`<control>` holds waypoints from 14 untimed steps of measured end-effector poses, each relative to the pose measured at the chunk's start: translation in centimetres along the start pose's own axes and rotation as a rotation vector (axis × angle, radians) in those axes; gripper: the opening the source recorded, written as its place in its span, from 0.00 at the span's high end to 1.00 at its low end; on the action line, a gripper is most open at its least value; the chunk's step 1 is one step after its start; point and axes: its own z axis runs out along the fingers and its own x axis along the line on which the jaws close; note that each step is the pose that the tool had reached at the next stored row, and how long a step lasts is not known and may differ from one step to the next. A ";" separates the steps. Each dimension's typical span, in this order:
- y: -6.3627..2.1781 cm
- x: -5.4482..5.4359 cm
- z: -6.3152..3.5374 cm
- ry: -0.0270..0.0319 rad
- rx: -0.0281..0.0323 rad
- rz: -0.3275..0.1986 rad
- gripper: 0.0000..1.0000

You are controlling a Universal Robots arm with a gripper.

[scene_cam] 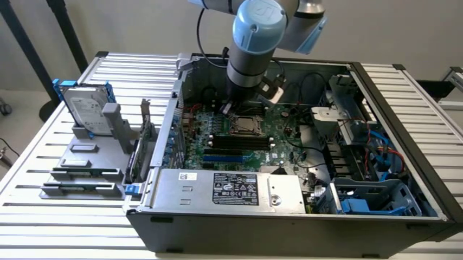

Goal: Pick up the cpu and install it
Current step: 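Install the first cpu locking lever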

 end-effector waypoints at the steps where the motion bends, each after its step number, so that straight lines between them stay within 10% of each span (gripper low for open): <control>1: 0.02 0.0 0.00 -0.0001 -0.0001 0.000 0.89; 14: 0.47 0.3 0.03 -0.0031 -0.0020 0.000 0.89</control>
